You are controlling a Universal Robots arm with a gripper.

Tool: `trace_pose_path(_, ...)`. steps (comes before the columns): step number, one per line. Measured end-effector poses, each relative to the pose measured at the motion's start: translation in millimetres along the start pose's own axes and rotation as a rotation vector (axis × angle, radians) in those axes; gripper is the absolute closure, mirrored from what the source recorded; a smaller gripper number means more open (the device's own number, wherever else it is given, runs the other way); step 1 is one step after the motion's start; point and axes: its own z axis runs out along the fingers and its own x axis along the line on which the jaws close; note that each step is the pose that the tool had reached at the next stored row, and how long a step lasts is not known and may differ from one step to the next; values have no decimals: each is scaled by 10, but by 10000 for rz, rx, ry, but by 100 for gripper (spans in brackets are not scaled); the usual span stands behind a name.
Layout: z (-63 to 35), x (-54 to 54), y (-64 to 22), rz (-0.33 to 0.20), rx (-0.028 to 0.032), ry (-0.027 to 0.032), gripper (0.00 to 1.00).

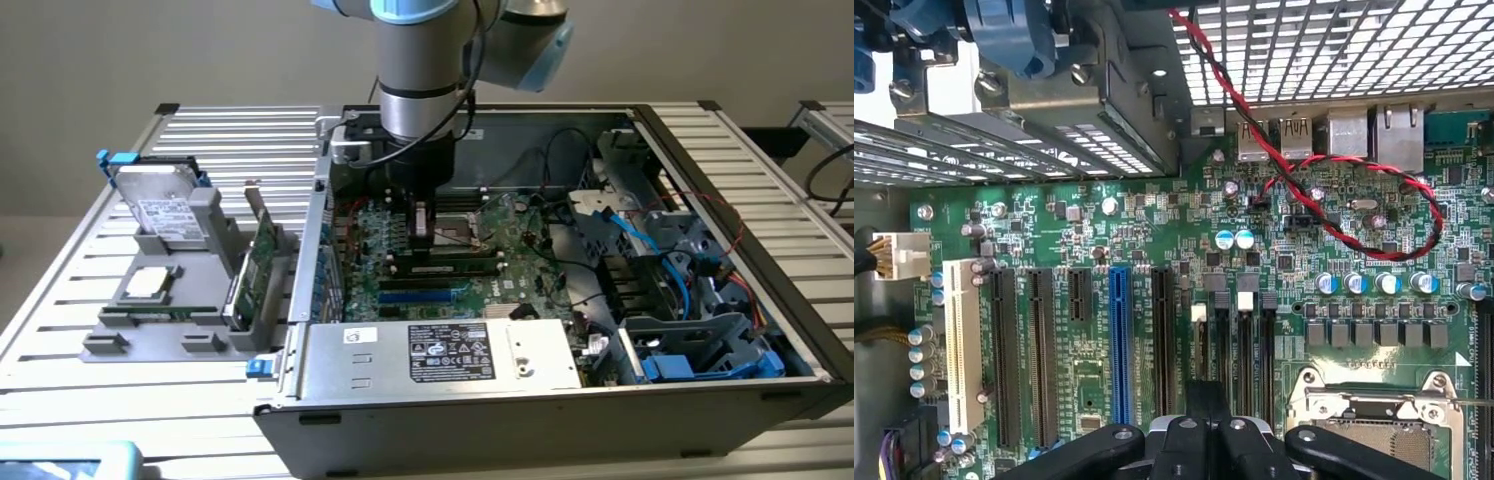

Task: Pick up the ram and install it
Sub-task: 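Press down the ram until it locks into place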

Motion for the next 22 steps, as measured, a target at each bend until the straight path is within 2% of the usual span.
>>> trace_pose_path(2, -61, 5, -6, -3, 17, -17, 89)
trace_pose_path(4, -152, 18, -10, -1, 4, -6, 89)
trace_pose_path(6, -184, 23, -29, -1, 2, -3, 89)
trace_pose_path(15, -186, 20, -245, -1, 4, -4, 89)
trace_pose_path(22, -183, 18, -377, 0, 2, -3, 89)
